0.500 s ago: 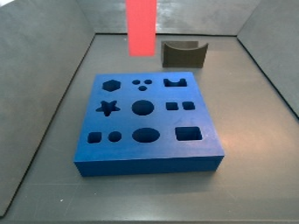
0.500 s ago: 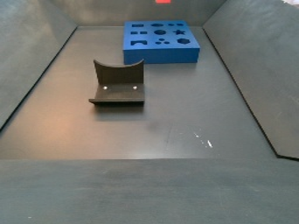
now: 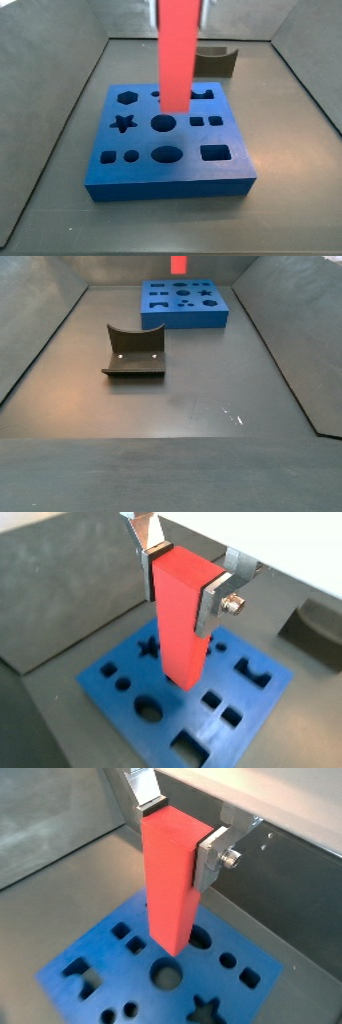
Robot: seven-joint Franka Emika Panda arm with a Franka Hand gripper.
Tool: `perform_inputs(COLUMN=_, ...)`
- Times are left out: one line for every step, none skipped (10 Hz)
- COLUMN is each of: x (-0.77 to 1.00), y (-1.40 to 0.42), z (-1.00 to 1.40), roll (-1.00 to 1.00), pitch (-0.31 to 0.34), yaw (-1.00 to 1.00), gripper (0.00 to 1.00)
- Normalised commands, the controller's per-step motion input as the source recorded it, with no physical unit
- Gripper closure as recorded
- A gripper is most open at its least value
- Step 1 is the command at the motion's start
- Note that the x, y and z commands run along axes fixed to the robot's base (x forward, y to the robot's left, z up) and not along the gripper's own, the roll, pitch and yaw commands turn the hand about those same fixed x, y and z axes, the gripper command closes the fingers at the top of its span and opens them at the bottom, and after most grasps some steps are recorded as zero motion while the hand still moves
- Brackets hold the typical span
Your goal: Insert the rectangle object.
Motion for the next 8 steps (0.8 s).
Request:
perform_inputs(x=0.57, y=-0.69, z=-0.21, roll=0.22, pitch=0.183, yaw=0.0, gripper=1.0)
perform_inputs(x=0.61, y=-0.59, z=-0.02, roll=0.28, pitch=0.224, yaw=0.0, gripper=1.0)
perform_inputs(x=0.63, y=-0.59, z=0.0, roll=0.27, pitch=0.21, yaw=0.0, gripper=1.0)
perform_inputs(x=0.67, y=-0.56, z=0.0, roll=0.26, pitch=0.203, yaw=0.0, gripper=1.0)
perform_inputs(x=0.68, y=-0.51, z=0.0, roll=0.29, pitch=0.224, yaw=0.0, gripper=1.0)
perform_inputs(x=0.78, y=-0.4, z=0.0, roll=0.3, pitch=0.214, yaw=0.0, gripper=1.0)
perform_inputs(x=0.84, y=-0.27, z=-0.11, roll=0.25, pitch=0.227, yaw=0.0, gripper=1.0)
perform_inputs(x=0.82, y=-0.21, z=-0.19, roll=0.21, pitch=0.204, yaw=-0.02, gripper=1.0)
